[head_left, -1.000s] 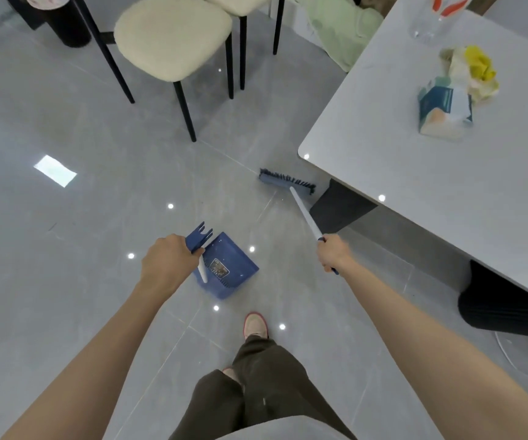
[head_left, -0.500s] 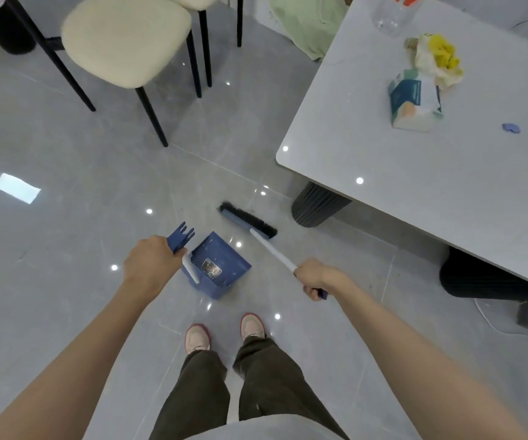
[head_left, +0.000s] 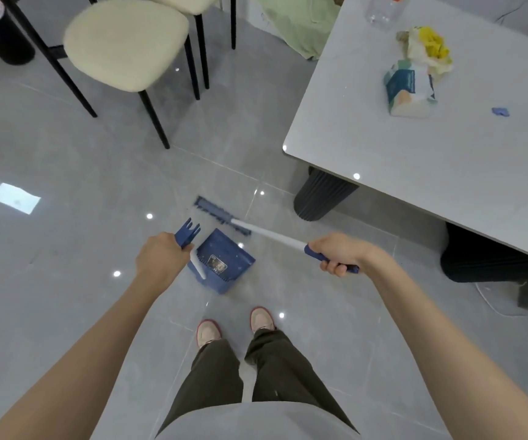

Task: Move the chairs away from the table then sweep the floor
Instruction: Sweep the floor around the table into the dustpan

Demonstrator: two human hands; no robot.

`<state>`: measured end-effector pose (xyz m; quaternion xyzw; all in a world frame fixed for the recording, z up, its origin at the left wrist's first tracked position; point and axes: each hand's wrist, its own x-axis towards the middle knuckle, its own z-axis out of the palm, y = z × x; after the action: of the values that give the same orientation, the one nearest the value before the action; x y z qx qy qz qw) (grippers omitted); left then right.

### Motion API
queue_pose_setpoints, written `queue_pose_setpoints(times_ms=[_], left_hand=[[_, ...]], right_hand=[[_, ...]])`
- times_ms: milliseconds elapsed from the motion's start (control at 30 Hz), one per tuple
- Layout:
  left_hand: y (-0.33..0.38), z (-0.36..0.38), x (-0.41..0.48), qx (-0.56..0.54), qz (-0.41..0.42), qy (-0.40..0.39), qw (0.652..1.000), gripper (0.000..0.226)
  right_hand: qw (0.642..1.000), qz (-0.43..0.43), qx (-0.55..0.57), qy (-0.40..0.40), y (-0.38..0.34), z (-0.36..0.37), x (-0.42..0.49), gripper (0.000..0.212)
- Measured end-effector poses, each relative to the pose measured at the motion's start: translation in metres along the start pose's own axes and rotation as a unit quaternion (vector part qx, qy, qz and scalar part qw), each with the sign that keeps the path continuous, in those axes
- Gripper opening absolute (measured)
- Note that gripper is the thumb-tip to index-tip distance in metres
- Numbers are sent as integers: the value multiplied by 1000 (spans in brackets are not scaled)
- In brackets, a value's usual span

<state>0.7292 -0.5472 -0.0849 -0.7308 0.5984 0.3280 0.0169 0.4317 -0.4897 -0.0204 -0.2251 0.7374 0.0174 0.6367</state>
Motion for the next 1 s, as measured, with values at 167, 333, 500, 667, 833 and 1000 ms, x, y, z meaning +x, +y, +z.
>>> queue_pose_setpoints(times_ms=[167,333,500,667,833,1000], left_hand=[[-32,-12,-7,-14,-47,23,999,31],[-66,-24,-9,-22,-88,49,995,32],[-78,-23,-7,-17,-98,52,994,29],[-75,-25,1,-10,-92,57,994,31],[-75,-30,1,-20,-89,56,994,28],[-77,-27,-3,-23,-80,41,996,31]], right_hand=[[996,-57,-32,61,-45,23,30,32],[990,-64,-63,112,-69,46,78,23],[968,-64,-207,127,-56,66,98,28],[960,-30,-262,93,-44,74,91,25],[976,11,-219,19,-48,67,59,26],[989,25,-140,-27,-62,38,22,27]])
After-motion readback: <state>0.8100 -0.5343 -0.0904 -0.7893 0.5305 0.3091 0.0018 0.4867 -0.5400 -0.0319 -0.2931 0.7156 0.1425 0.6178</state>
